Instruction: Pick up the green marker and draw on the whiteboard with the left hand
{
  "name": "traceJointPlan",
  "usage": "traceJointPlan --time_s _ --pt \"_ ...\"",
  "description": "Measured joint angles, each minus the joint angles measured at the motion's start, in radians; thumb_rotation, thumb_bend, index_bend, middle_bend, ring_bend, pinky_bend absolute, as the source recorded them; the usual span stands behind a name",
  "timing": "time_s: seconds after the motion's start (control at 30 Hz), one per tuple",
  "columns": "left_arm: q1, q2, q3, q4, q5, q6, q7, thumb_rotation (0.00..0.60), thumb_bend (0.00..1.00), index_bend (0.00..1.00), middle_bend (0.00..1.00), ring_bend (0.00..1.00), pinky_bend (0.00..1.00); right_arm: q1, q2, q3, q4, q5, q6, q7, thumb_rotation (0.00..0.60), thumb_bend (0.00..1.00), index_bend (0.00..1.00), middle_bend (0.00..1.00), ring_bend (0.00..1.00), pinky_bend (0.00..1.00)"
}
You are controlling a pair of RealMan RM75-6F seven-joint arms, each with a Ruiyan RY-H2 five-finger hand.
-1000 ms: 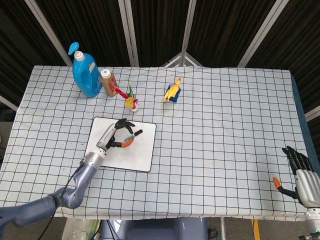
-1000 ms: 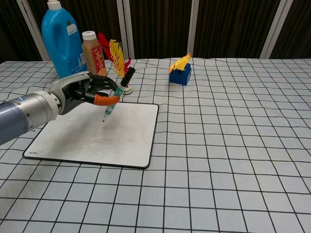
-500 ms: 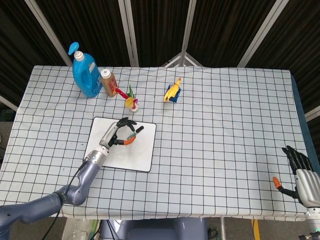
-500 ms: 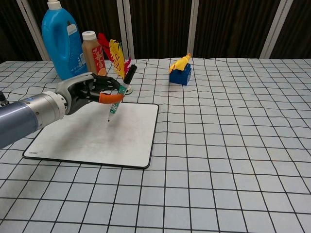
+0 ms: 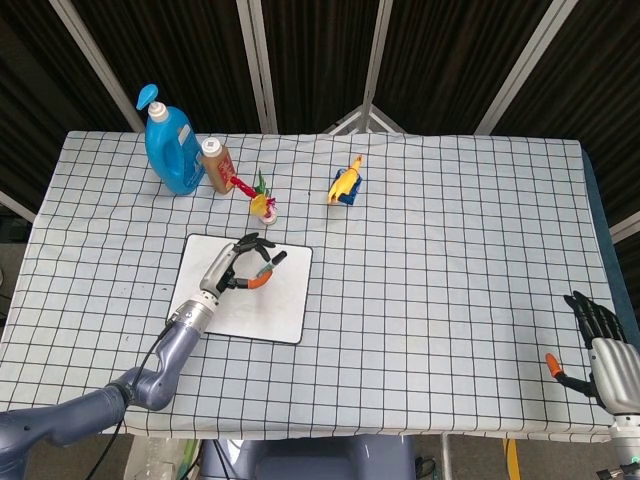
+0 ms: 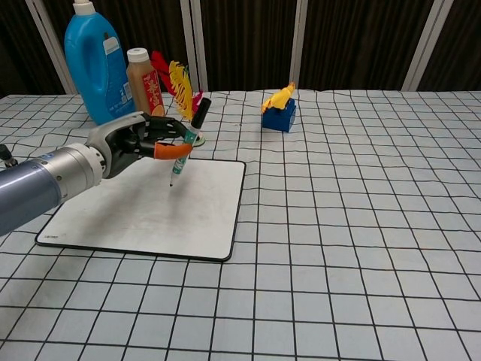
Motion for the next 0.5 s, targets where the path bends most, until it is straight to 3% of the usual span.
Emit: traceJointPlan --time_s 0.5 --pt "-0.011 -0.013 0.030 0.027 0.014 0.001 -0.022 0.600 0.53 0.76 0.25 0.05 0.06 0.000 -0.001 0.001 0.001 0.000 0.001 -0.001 0.600 0.35 0.00 0.00 0.00 0.00"
